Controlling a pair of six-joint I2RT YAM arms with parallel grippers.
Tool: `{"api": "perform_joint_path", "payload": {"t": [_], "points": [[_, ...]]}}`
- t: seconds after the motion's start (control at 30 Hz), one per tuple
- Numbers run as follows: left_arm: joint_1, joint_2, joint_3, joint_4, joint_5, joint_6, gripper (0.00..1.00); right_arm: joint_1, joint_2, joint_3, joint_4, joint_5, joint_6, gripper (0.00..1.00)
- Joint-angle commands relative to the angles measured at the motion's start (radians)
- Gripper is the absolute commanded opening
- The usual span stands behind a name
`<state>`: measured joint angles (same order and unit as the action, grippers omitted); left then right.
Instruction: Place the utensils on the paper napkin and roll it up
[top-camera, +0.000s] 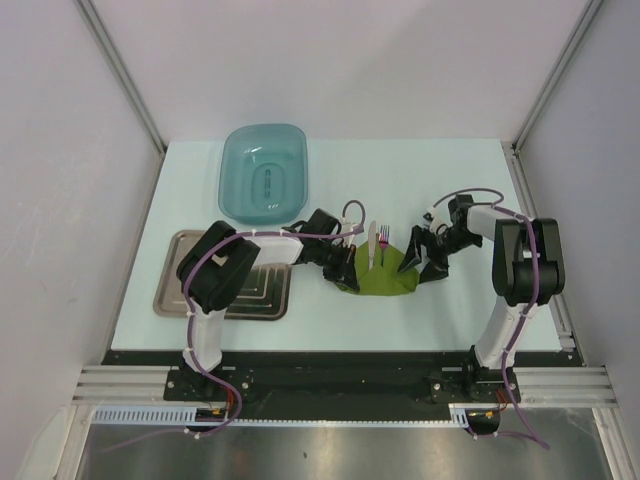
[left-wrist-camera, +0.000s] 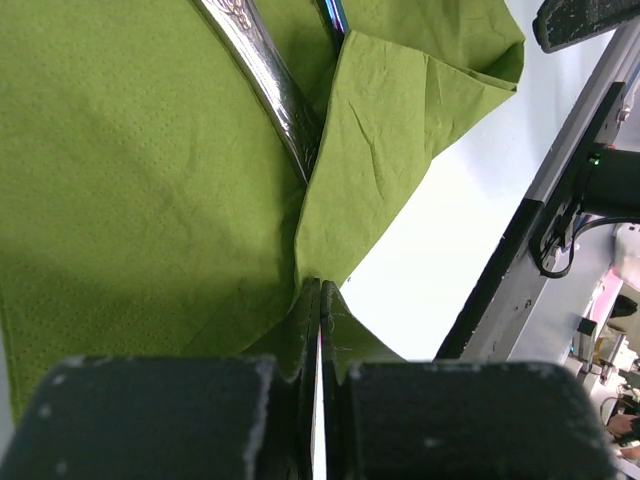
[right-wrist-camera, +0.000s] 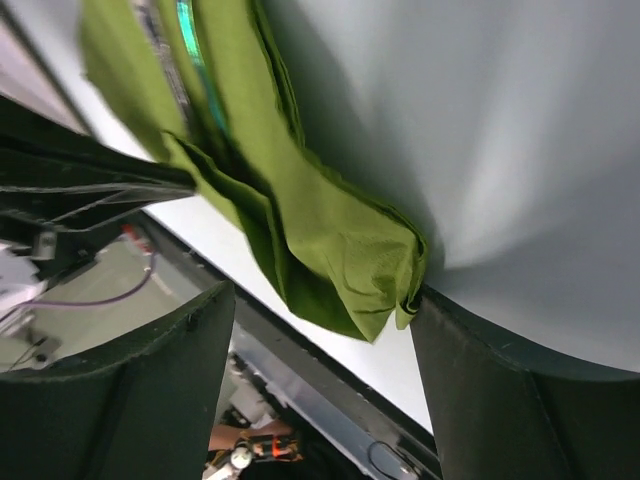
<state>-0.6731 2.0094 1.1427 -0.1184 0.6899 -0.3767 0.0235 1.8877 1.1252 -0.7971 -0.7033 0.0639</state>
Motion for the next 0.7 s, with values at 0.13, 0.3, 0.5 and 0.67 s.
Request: {"api": "perform_joint_path", "payload": {"t": [0.13,0.3,0.5,0.67], "points": [[0.009,0.022,0.002,-0.012,-0.053,0.016,0.00,0.003,-0.048,-0.031,0.104,-0.182,0.028,0.71],[0.010,0.023,0.002,-0.007,-0.052,0.013,0.00,-0.003,-0.084,-0.050,0.102,-0.205,0.039,0.58],[0.010,0.023,0.002,-0.007,-0.052,0.015,0.00,-0.017,-0.105,-0.073,0.118,-0.222,0.059,0.47],[0.010,0.025,0.002,-0.004,-0.050,0.013,0.00,-0.017,-0.093,-0.081,0.124,-0.240,0.079,0.50]]}}
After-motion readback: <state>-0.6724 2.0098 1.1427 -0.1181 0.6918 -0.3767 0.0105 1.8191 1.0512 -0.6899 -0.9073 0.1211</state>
